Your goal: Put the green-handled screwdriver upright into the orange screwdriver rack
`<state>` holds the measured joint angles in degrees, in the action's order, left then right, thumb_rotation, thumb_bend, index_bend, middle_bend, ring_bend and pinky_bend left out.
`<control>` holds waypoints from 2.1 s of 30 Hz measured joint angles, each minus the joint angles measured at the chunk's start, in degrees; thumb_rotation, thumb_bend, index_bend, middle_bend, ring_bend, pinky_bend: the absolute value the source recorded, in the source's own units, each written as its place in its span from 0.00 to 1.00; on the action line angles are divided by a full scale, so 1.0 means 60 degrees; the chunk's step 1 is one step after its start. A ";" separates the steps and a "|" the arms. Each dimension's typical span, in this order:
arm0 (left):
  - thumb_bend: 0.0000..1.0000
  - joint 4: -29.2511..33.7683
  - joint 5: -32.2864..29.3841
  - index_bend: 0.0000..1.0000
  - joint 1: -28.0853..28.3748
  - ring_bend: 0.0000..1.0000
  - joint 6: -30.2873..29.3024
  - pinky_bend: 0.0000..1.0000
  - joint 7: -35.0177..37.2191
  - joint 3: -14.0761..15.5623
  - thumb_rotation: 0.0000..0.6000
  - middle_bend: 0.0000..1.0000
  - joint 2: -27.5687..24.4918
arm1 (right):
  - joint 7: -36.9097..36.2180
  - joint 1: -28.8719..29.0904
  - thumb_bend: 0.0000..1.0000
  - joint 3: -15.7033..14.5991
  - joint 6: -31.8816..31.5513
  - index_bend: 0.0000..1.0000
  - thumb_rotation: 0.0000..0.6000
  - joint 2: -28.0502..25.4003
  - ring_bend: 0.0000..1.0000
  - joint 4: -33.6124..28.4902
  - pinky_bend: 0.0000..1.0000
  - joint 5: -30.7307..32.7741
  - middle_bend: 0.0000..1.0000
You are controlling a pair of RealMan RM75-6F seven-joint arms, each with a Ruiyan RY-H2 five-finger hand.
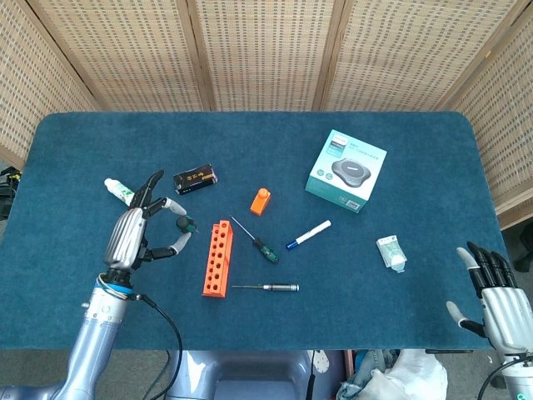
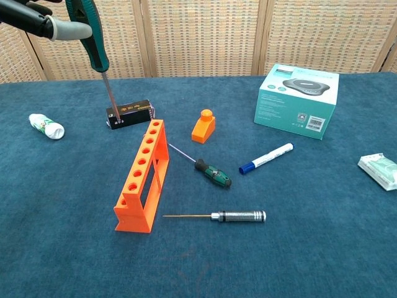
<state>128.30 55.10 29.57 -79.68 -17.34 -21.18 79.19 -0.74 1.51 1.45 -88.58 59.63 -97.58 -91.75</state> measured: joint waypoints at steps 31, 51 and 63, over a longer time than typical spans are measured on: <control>0.36 -0.0158 -0.1430 0.57 0.0984 0.00 0.0250 0.00 0.0208 -0.0211 1.00 0.01 0.0609 | -0.0076 0.0009 0.26 -0.0006 0.0011 0.00 1.00 -0.0009 0.00 0.0021 0.00 0.0007 0.00; 0.36 -0.0596 -0.1802 0.57 0.1215 0.00 0.0315 0.00 0.0174 -0.0049 1.00 0.01 0.0807 | -0.0109 0.0015 0.26 -0.0013 0.0032 0.00 1.00 -0.0022 0.00 0.0031 0.00 0.0017 0.00; 0.37 -0.1114 -0.1943 0.57 0.1196 0.00 0.0666 0.00 0.0499 0.0145 1.00 0.01 0.0876 | -0.0082 0.0014 0.26 -0.0010 0.0032 0.00 1.00 -0.0016 0.00 0.0026 0.00 0.0028 0.00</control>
<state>121.61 43.44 36.74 -75.68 -14.34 -20.32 84.45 -1.23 1.60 1.39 -88.38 59.53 -97.42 -91.58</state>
